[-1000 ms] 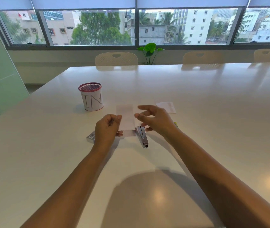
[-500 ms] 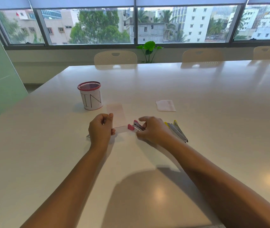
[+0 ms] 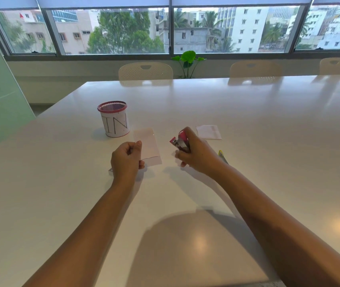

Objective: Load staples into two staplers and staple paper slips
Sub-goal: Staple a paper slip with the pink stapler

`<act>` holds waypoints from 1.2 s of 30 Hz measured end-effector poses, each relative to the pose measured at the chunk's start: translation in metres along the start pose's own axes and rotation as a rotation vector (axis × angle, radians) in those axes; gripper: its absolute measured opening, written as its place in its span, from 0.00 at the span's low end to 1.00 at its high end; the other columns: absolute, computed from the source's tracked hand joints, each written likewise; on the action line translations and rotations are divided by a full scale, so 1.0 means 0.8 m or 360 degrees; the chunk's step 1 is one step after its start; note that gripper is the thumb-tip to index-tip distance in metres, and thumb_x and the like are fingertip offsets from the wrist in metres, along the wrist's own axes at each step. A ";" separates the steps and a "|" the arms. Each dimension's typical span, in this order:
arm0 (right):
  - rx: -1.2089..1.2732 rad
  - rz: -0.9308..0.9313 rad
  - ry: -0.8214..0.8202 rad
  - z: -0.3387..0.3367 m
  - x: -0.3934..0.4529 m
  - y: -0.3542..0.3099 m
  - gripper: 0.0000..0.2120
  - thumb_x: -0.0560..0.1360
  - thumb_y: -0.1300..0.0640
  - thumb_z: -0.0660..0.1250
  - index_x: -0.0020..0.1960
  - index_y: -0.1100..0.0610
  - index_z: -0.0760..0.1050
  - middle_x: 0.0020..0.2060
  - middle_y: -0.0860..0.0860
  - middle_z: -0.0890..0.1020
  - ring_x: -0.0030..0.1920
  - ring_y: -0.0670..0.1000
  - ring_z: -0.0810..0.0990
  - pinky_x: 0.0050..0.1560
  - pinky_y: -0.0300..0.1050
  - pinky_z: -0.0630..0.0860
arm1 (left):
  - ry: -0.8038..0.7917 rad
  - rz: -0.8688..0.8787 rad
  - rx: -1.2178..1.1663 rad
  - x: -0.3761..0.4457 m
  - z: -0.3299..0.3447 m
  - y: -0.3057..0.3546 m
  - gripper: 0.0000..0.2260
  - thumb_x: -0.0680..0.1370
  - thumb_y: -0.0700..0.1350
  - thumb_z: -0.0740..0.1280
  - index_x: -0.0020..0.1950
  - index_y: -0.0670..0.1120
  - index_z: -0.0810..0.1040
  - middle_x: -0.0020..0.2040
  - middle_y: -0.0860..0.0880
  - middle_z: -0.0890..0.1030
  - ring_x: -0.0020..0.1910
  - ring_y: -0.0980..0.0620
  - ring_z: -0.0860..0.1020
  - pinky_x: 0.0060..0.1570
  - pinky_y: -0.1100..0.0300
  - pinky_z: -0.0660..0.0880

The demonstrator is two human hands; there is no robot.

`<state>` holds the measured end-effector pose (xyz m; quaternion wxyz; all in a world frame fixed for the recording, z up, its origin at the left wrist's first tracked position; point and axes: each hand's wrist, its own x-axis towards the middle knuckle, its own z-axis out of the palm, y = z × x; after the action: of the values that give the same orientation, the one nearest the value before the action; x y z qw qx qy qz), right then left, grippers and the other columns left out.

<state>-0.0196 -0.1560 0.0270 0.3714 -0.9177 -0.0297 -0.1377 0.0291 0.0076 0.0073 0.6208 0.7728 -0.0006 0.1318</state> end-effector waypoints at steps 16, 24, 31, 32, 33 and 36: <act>0.0325 0.0079 -0.0382 0.000 0.000 -0.011 0.15 0.77 0.47 0.60 0.58 0.56 0.70 0.38 0.45 0.74 0.33 0.41 0.70 0.28 0.25 0.66 | -0.0208 0.0359 0.0024 -0.010 0.002 0.004 0.04 0.77 0.46 0.63 0.47 0.47 0.74 0.38 0.51 0.76 0.33 0.53 0.74 0.29 0.70 0.74; 0.0377 0.0134 -0.0290 0.004 0.001 -0.009 0.11 0.71 0.50 0.71 0.51 0.53 0.77 0.34 0.43 0.77 0.35 0.42 0.74 0.31 0.23 0.68 | -0.0319 0.0597 0.0182 -0.020 -0.001 0.006 0.09 0.75 0.47 0.64 0.51 0.43 0.78 0.46 0.49 0.77 0.43 0.50 0.75 0.45 0.56 0.77; 0.0600 0.0267 -0.0273 0.011 -0.001 -0.012 0.18 0.71 0.50 0.70 0.58 0.57 0.77 0.42 0.50 0.79 0.42 0.46 0.75 0.40 0.34 0.70 | -0.0391 0.0644 0.0146 -0.022 -0.004 0.008 0.10 0.75 0.46 0.65 0.52 0.42 0.79 0.46 0.50 0.78 0.42 0.51 0.75 0.46 0.53 0.78; 0.0614 0.0276 -0.0275 0.011 -0.002 -0.013 0.18 0.71 0.50 0.70 0.58 0.57 0.76 0.43 0.51 0.79 0.41 0.47 0.75 0.40 0.34 0.70 | -0.0412 0.0649 0.0133 -0.022 -0.004 0.009 0.09 0.75 0.45 0.65 0.51 0.43 0.78 0.45 0.49 0.78 0.42 0.51 0.75 0.45 0.53 0.78; 0.0619 0.0284 -0.0281 0.012 -0.002 -0.013 0.18 0.71 0.51 0.70 0.58 0.58 0.76 0.43 0.52 0.79 0.42 0.48 0.74 0.39 0.34 0.70 | -0.0431 0.0656 0.0125 -0.022 -0.005 0.009 0.09 0.75 0.45 0.65 0.51 0.43 0.78 0.46 0.48 0.79 0.41 0.52 0.75 0.44 0.54 0.78; 0.0634 0.0287 -0.0283 0.013 -0.003 -0.014 0.14 0.72 0.52 0.70 0.55 0.57 0.77 0.43 0.53 0.78 0.41 0.47 0.74 0.37 0.33 0.69 | -0.0460 0.0668 0.0104 -0.023 -0.004 0.011 0.11 0.74 0.47 0.64 0.52 0.43 0.78 0.46 0.47 0.79 0.43 0.51 0.76 0.46 0.51 0.79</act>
<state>-0.0215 -0.1408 0.0268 0.5520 -0.8337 -0.0068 -0.0139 0.0088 0.0060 0.0124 0.5482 0.7861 -0.2455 0.1457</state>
